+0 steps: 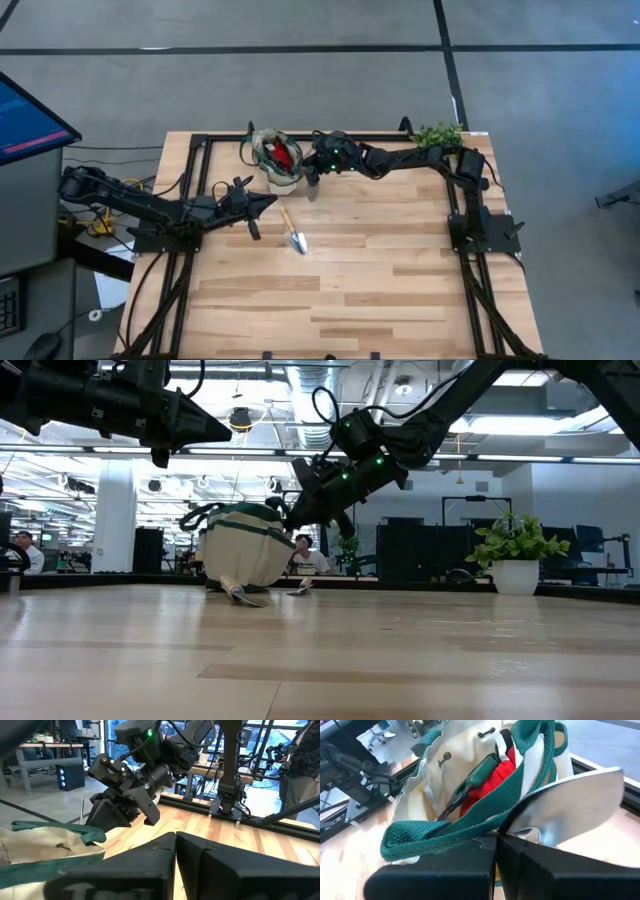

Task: Pick & Place Garden tools in Gardening bag
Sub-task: Adjust the yellow gardening bag, then put the top brown trowel into the yellow gardening bag

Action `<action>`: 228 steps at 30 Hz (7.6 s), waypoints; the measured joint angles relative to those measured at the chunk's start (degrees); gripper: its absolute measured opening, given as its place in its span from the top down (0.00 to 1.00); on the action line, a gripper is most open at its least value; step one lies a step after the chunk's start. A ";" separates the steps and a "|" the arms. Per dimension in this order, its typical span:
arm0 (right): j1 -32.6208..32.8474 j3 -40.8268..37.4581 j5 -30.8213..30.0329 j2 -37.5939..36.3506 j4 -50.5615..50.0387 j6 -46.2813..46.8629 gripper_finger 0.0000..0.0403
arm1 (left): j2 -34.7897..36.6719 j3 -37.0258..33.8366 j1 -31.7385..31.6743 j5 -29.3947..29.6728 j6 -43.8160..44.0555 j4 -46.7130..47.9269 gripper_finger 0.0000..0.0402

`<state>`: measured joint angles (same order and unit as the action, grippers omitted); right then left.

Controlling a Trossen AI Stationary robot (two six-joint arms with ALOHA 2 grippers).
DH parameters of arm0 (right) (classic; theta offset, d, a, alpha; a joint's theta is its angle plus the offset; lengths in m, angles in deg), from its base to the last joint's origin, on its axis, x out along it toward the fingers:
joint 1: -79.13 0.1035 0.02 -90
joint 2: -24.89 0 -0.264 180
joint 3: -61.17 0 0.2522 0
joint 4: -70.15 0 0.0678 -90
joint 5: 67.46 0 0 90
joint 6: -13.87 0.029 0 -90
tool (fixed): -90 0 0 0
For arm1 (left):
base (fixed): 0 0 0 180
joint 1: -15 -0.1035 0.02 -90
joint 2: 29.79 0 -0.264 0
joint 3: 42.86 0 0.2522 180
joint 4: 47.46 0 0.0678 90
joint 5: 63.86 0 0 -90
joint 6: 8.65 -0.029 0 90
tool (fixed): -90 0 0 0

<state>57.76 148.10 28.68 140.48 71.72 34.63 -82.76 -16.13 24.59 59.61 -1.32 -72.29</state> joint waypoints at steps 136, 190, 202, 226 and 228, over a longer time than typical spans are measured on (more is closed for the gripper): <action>-5.00 -32.39 14.66 -18.18 13.46 15.21 1.00 | -2.25 0.89 5.65 4.02 -0.94 -1.20 1.00; 1.42 -13.31 0.98 -1.86 -2.94 34.39 0.70 | 17.16 0.31 7.63 0.74 -6.10 20.81 1.00; 2.87 -13.33 -4.05 -1.86 -2.88 34.65 0.70 | 17.16 0.31 7.63 0.74 -7.53 20.76 1.00; 5.93 -9.49 -8.94 3.82 -1.36 32.10 0.95 | 17.25 0.37 7.69 0.76 -9.00 20.59 1.00; 5.90 -9.35 -8.65 3.85 -0.48 30.79 0.98 | 17.25 0.37 7.69 0.76 -9.00 20.59 1.00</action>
<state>63.66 138.75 20.03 144.33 71.24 65.42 -65.51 -15.76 32.28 60.37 -10.32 -51.70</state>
